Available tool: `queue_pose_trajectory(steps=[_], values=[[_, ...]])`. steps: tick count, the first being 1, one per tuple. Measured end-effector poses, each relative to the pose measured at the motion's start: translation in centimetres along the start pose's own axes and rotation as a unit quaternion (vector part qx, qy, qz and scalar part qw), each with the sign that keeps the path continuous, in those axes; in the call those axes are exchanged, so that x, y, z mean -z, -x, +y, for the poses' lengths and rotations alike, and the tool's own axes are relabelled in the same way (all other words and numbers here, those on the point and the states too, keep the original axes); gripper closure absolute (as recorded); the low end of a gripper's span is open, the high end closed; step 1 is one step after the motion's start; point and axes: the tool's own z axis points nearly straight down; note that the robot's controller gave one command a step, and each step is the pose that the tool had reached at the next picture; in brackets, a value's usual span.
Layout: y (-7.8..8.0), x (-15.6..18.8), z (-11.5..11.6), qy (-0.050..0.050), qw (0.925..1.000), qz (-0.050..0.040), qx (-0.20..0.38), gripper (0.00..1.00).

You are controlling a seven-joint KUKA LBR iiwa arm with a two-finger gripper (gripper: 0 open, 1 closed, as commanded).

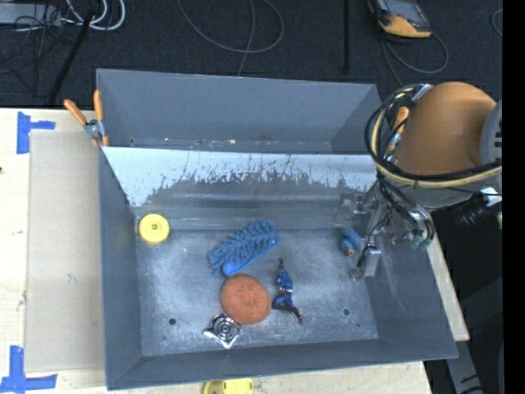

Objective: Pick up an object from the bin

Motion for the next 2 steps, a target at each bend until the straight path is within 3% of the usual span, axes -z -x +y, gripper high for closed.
queue_pose_trajectory(steps=[1,2], values=[[0.1,0.5,0.0,0.0,1.0,-0.0041,0.001,0.0],[0.7,-3.9,4.1,-0.002,0.9997,-0.0077,0.022,0.0]])
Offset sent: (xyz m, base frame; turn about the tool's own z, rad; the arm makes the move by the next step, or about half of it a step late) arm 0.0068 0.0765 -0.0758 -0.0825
